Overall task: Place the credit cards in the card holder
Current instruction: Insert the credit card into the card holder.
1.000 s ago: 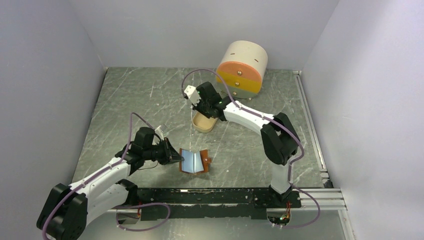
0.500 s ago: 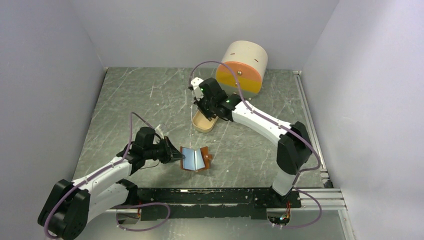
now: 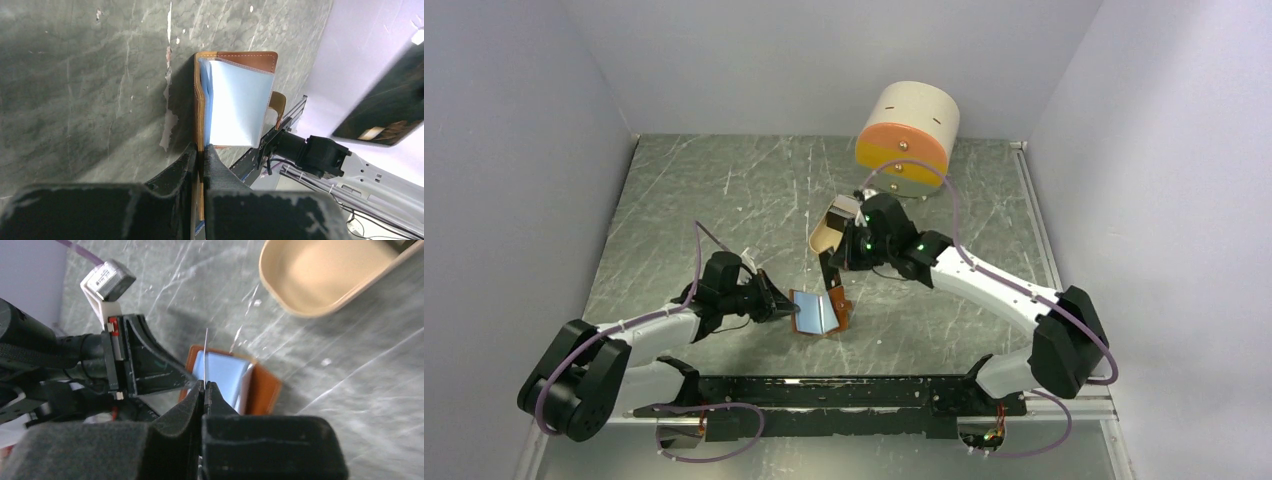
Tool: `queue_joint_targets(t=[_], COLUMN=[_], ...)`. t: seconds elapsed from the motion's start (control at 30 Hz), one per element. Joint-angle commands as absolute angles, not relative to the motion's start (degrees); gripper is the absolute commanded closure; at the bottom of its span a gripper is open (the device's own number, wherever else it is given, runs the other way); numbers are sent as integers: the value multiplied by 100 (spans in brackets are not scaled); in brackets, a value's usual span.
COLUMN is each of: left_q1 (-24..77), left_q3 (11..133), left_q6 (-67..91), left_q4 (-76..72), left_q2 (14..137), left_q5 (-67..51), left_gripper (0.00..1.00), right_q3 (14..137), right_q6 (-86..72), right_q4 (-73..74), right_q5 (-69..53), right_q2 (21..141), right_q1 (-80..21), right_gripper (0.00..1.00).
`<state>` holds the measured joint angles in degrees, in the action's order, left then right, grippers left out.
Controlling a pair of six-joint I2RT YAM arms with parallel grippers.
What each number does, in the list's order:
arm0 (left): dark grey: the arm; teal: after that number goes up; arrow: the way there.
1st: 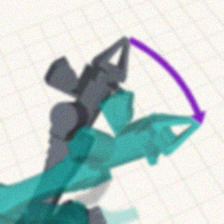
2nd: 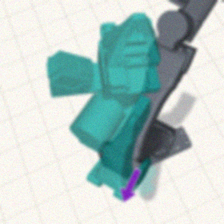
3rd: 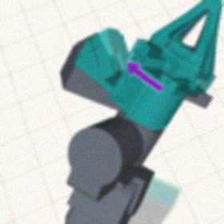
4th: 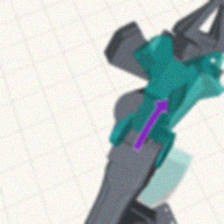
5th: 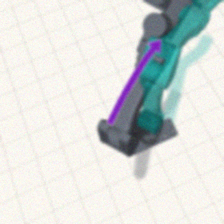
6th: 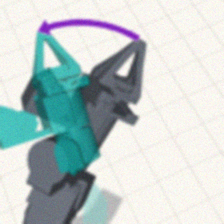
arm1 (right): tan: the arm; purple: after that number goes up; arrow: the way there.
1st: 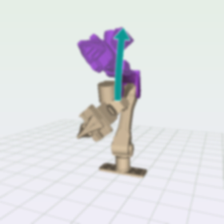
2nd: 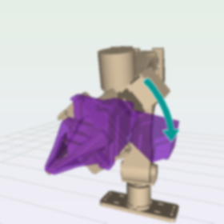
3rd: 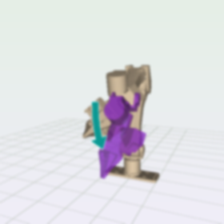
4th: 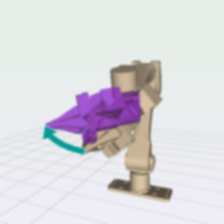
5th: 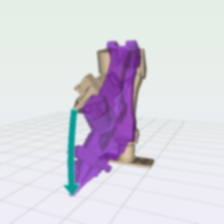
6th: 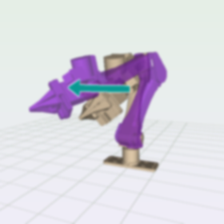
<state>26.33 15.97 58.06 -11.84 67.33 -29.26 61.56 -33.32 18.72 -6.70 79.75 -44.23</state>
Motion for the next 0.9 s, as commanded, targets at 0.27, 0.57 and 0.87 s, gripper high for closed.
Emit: queue_joint_targets(t=[0.27,0.57,0.87], left_q1=[2663,2663,2663], left_q3=[1422,1397,1424], left_q6=[5736,5583,5448], left_q4=[-1526,-1449,-1249], left_q2=[6927,7093,7029], left_q5=[-2908,-2842,-2743], left_gripper=[89,83,87], right_q3=[4448,4306,4255], right_q6=[-6135,-5807,-4712], right_q4=[-198,-375,-179], right_q5=[-2065,-1853,-1361], right_q2=[8147,8584,8824], right_q1=[-4406,-4418,-4425], right_gripper=[100,100,100])
